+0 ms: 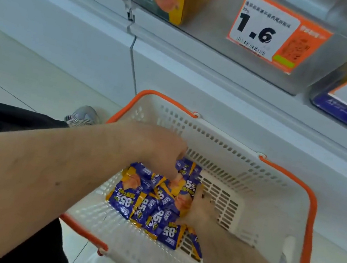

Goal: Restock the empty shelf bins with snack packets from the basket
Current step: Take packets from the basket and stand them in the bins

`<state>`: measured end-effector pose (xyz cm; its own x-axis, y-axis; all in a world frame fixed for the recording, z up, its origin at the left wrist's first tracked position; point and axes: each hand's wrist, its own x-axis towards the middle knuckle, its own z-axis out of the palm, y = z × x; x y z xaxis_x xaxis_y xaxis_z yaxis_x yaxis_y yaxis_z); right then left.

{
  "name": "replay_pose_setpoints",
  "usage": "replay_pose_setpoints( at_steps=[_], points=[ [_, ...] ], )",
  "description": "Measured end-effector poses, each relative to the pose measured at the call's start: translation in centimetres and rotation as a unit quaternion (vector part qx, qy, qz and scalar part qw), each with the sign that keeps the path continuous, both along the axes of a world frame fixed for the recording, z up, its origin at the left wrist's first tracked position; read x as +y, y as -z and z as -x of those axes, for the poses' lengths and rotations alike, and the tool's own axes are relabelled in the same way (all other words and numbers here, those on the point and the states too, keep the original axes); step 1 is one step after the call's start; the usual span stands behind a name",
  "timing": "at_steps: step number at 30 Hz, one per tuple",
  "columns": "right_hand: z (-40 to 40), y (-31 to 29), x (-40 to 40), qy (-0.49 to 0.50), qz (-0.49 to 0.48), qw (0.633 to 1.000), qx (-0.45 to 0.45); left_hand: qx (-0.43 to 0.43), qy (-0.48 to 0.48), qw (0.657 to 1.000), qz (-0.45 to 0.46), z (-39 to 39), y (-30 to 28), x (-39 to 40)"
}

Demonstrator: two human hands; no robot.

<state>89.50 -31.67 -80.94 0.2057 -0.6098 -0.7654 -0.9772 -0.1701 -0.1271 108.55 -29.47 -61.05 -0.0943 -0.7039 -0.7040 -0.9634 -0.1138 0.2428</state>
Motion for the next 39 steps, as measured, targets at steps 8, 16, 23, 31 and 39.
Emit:
replay_pose_setpoints(
  at_steps=[8,16,23,31,39],
  points=[
    [4.1,-0.1,-0.6,-0.083,0.037,0.995,0.04,-0.004,0.015,1.0,0.002,1.0,-0.4,-0.6],
    [5.4,-3.6,-1.5,-0.263,-0.04,0.958,0.11,-0.006,0.02,1.0,0.022,2.3,-1.2,-0.3],
    [6.8,-15.8,-7.8,0.09,-0.076,0.963,-0.242,0.048,-0.087,0.995,0.022,2.4,-2.1,1.4],
    [10.0,-25.9,-8.2,0.265,-0.139,0.819,-0.49,0.378,-0.352,0.826,0.227,7.3,-5.1,0.4],
    [13.9,-32.7,-8.1,-0.036,0.398,0.845,-0.356,0.33,-0.238,0.853,0.327,13.0,-10.0,-4.7]
  ],
)
